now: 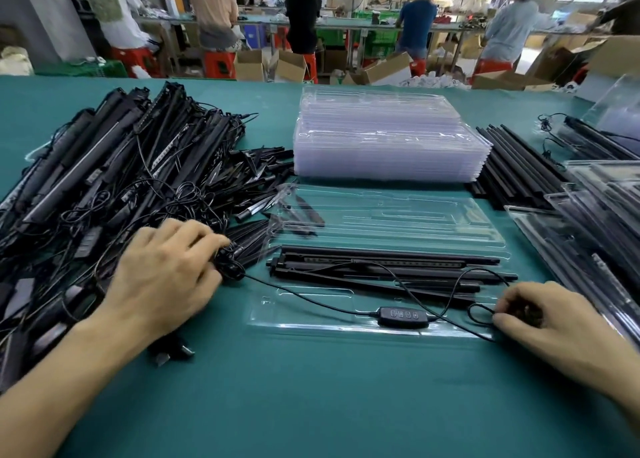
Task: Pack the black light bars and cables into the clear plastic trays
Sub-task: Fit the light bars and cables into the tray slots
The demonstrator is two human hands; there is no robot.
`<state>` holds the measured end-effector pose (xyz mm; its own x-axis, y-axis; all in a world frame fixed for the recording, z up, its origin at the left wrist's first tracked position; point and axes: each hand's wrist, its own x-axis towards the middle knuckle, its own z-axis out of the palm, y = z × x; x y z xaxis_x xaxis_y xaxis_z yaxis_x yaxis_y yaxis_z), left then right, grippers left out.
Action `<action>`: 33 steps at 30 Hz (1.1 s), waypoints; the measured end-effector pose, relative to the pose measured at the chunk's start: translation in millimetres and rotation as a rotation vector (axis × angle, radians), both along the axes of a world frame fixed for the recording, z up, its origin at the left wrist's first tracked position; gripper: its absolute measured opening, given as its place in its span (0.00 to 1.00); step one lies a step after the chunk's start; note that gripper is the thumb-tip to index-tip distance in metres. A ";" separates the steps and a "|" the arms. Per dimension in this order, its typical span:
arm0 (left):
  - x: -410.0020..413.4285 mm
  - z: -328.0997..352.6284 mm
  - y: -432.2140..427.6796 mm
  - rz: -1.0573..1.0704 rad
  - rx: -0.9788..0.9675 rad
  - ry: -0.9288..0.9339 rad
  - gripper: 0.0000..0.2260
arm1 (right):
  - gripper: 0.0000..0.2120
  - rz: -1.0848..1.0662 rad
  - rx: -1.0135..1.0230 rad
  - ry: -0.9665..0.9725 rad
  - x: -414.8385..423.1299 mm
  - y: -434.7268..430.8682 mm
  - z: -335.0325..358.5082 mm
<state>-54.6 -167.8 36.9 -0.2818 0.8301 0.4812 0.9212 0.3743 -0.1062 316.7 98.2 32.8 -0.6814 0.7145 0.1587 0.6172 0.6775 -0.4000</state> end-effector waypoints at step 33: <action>100.5 20.3 65.7 -0.444 0.043 -0.498 0.16 | 0.13 0.098 -0.094 0.187 34.0 -3.4 14.0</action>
